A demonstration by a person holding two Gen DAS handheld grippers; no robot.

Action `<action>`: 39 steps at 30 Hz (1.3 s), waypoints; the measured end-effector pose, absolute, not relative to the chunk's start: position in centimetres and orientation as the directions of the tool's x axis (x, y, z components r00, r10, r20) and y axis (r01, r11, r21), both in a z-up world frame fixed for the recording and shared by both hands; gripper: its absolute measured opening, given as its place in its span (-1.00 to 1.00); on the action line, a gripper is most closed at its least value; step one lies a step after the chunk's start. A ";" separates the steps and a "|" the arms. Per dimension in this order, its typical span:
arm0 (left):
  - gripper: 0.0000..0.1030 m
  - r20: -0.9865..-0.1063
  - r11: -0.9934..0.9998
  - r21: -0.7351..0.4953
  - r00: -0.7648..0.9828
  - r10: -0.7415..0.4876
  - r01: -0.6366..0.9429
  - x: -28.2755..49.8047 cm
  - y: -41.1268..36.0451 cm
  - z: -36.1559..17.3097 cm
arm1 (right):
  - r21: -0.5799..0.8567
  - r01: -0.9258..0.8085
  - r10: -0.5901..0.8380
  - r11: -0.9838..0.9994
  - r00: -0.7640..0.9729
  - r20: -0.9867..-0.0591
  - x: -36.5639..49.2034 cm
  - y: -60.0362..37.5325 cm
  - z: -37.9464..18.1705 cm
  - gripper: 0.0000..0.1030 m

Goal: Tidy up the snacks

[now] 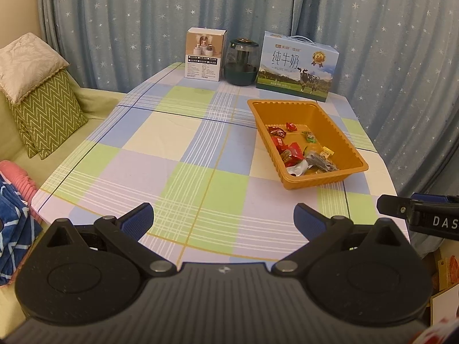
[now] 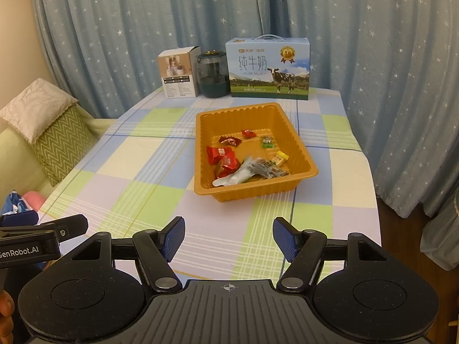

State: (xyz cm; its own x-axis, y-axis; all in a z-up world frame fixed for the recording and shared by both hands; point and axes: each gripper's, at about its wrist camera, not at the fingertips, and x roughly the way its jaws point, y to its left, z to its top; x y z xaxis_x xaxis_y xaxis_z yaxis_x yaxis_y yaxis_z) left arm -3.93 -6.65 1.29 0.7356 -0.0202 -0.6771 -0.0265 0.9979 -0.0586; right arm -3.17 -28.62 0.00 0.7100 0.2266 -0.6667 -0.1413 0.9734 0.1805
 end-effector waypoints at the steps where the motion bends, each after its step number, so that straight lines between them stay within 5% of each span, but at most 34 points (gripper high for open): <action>1: 1.00 -0.678 0.998 -0.060 0.735 -0.021 -0.027 -3.9 -6.7 1.3 | 0.182 -0.140 0.227 0.973 0.710 -0.667 -3.2 -28.6 0.0 0.32; 39: 1.00 -0.678 0.998 -0.059 0.735 -0.029 -0.016 -3.8 -7.0 1.5 | 0.182 -0.139 0.226 0.973 0.711 -0.666 -3.1 -28.8 0.0 0.32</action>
